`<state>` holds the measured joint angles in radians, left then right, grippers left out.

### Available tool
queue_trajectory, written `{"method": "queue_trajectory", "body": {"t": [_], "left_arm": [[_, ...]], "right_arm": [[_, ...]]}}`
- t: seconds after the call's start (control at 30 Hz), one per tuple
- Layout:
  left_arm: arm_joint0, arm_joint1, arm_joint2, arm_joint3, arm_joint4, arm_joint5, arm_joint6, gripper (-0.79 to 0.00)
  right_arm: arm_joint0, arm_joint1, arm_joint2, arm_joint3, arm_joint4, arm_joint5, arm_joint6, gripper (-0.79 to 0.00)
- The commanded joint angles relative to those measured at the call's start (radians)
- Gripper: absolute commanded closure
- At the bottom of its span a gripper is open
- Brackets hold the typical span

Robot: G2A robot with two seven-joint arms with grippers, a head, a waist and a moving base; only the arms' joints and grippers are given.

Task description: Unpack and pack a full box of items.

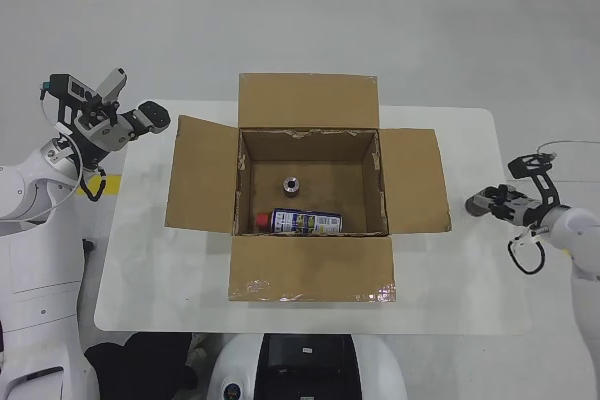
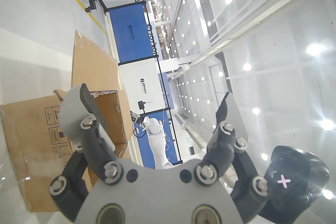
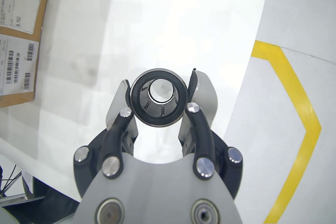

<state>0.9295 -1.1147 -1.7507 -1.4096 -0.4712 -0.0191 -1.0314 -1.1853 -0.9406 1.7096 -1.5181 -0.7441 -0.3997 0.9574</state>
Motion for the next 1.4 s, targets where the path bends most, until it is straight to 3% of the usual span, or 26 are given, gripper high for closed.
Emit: {"method": "queue_trajectory", "body": {"t": [0.0,0.37,0.63,0.87,1.37], "left_arm": [[0.000,0.000,0.000,0.000,0.000,0.000,0.000,-0.785],[0.000,0.000,0.000,0.000,0.000,0.000,0.000,-0.785],[0.000,0.000,0.000,0.000,0.000,0.000,0.000,-0.785],[0.000,0.000,0.000,0.000,0.000,0.000,0.000,-0.785],[0.000,0.000,0.000,0.000,0.000,0.000,0.000,-0.785]], "right_arm": [[-0.012,0.002,0.006,-0.030,0.010,0.006,0.011,0.000],[-0.071,0.017,0.074,-0.190,0.070,0.047,0.049,0.000],[-0.110,0.032,0.176,-0.354,0.106,0.034,0.066,0.000],[-0.100,0.041,0.188,-0.472,0.143,0.004,0.057,0.000],[0.010,0.052,-0.035,-0.577,0.182,-0.008,0.058,0.000]]}}
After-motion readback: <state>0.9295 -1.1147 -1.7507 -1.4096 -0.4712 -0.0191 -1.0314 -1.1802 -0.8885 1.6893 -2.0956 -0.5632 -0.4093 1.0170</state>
